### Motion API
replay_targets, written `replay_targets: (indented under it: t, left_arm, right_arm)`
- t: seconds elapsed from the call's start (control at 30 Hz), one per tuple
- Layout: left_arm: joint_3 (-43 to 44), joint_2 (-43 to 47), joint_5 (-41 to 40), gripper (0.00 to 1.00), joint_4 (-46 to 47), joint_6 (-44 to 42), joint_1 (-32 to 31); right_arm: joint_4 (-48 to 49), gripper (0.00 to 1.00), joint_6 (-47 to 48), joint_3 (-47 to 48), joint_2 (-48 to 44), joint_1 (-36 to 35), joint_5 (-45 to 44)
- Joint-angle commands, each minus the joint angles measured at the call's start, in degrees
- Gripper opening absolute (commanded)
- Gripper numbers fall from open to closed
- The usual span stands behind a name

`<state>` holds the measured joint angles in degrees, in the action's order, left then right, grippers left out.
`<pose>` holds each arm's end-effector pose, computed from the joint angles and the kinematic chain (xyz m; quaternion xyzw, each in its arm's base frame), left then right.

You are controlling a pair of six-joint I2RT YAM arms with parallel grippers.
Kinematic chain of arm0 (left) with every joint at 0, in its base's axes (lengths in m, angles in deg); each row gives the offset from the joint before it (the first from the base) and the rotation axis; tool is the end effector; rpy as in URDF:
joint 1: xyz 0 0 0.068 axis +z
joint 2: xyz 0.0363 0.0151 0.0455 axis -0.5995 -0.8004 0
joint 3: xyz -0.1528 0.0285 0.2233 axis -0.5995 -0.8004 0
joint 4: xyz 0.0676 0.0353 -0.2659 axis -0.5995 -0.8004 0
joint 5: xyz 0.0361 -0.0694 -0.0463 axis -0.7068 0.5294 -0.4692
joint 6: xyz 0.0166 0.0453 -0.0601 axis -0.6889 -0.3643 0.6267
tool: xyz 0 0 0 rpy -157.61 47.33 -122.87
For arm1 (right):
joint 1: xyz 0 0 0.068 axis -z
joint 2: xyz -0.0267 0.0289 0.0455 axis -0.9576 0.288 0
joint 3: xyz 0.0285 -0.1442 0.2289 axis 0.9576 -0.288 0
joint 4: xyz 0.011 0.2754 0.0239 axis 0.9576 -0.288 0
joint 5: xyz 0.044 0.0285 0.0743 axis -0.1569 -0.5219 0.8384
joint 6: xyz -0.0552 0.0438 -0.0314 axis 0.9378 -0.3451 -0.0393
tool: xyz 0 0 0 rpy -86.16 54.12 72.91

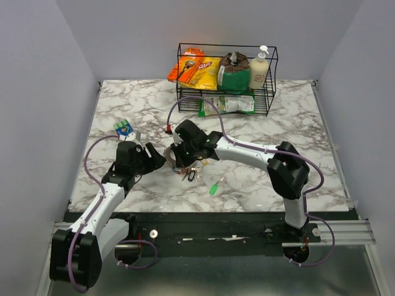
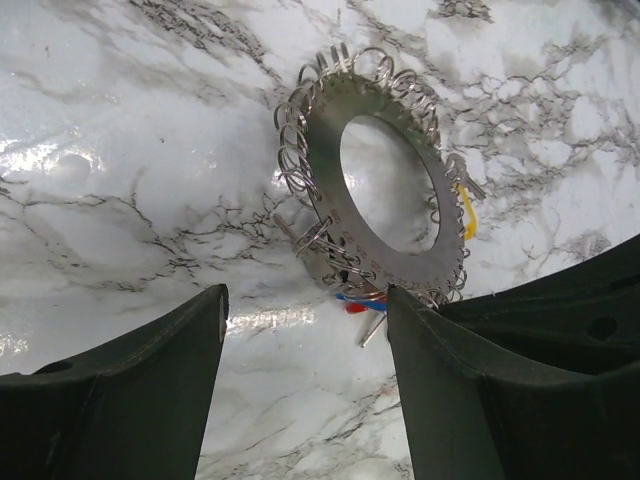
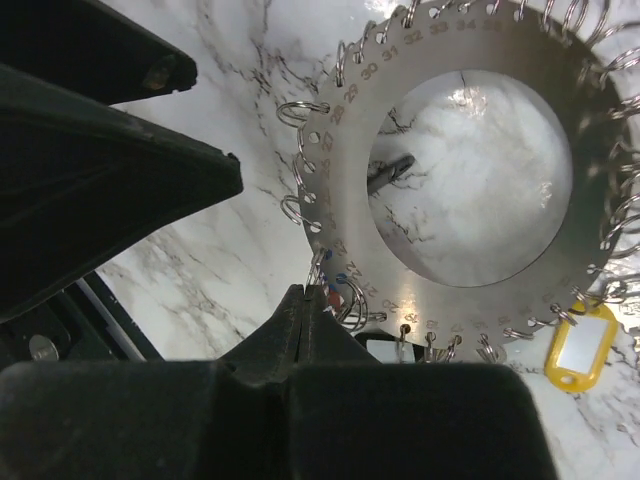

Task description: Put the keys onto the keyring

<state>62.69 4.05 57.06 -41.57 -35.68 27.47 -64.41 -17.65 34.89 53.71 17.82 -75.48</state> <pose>0.2276 -0.0517 0.1689 -0.1632 0.8754 -0.2618 0.3721 0.2607 0.3992 0.1837 -0.3542 0.8674 0.2646 0.2283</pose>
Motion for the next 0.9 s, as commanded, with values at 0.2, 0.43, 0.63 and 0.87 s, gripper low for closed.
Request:
replay_targets:
  t: [0.2, 0.43, 0.63, 0.87]
  left_arm:
    - [1.5, 5.8, 3.5, 0.73, 0.8, -1.0, 0.3]
    - [4.0, 11.0, 5.4, 0.73, -1.0, -1.1, 0.3]
    - [8.5, 13.5, 8.5, 0.73, -4.0, -2.8, 0.2]
    - [15.8, 11.4, 13.9, 0.73, -9.6, -8.2, 0.2]
  right_arm:
    - [2.3, 0.01, 9.2, -2.6, -7.5, -0.3, 3.9]
    - [2.7, 0.0, 13.6, -3.4, -11.1, -0.1, 8.7]
    - [2.5, 0.01, 19.6, -4.7, -15.2, 0.0, 10.9]
    - [1.8, 0.01, 24.8, -6.5, -19.5, 0.5, 14.0]
